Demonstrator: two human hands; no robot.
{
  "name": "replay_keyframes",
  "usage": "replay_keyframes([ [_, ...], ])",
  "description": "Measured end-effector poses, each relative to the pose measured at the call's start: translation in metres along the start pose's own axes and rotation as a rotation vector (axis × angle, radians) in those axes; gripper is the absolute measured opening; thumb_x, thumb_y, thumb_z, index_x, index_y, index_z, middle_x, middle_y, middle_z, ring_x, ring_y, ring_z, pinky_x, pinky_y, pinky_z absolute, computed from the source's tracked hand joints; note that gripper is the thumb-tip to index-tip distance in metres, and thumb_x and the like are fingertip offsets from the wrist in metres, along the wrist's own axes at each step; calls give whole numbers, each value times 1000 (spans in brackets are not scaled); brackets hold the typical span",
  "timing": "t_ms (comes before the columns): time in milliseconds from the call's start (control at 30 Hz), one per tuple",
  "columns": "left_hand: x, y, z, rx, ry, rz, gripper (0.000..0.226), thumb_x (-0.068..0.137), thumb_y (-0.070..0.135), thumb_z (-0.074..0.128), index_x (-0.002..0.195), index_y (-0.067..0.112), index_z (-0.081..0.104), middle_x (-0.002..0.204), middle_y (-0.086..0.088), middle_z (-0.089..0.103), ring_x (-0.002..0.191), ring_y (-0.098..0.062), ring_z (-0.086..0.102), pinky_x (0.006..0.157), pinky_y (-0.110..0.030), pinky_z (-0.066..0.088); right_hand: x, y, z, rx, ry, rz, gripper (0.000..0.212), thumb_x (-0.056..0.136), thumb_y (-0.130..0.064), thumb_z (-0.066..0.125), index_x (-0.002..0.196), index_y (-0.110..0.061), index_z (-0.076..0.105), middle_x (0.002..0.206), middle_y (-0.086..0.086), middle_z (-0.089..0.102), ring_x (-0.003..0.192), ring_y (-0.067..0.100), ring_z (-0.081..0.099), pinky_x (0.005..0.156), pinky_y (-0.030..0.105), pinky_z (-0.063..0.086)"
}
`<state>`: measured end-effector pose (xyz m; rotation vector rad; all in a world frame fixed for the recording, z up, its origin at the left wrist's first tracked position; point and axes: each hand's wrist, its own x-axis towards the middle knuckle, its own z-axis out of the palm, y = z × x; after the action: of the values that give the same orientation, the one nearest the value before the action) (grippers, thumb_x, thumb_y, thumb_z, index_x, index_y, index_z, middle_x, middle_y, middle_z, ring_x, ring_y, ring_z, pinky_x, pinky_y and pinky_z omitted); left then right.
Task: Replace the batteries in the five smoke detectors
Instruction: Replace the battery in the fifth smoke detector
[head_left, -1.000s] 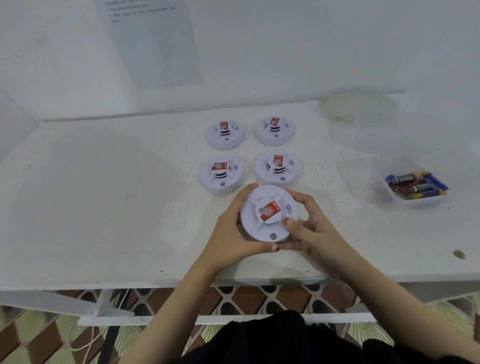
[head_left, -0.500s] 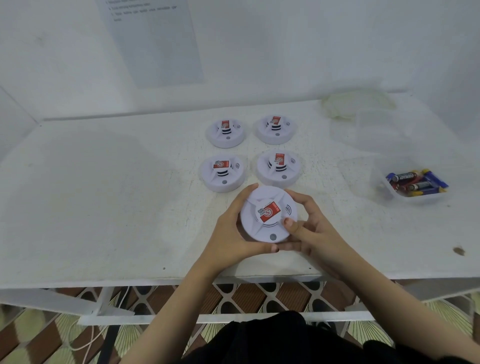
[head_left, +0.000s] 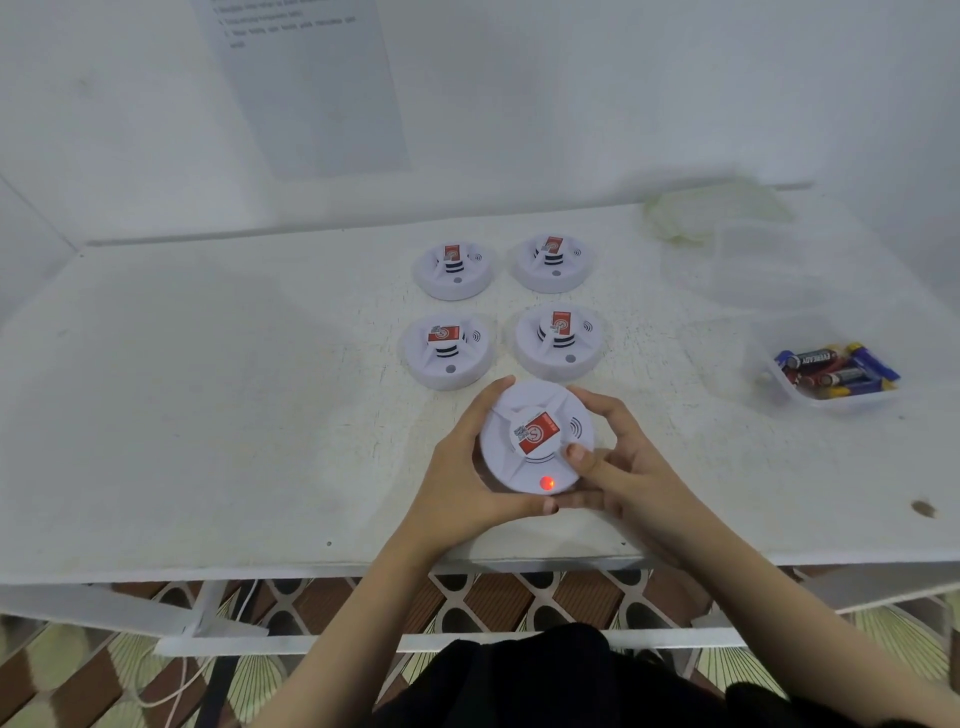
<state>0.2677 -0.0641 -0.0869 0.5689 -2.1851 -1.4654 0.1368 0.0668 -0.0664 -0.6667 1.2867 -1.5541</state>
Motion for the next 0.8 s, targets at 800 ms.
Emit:
replay_keyframes([
  [800,2,-6,-1,25,5,7,100,60,24,91,143,24,35,133,31,48,126,8,45,96,-8,40,3,0,-1,8,-8,18,54,82,-13,58,132,-24,40,104,21,69,93,34,68,71,38,59],
])
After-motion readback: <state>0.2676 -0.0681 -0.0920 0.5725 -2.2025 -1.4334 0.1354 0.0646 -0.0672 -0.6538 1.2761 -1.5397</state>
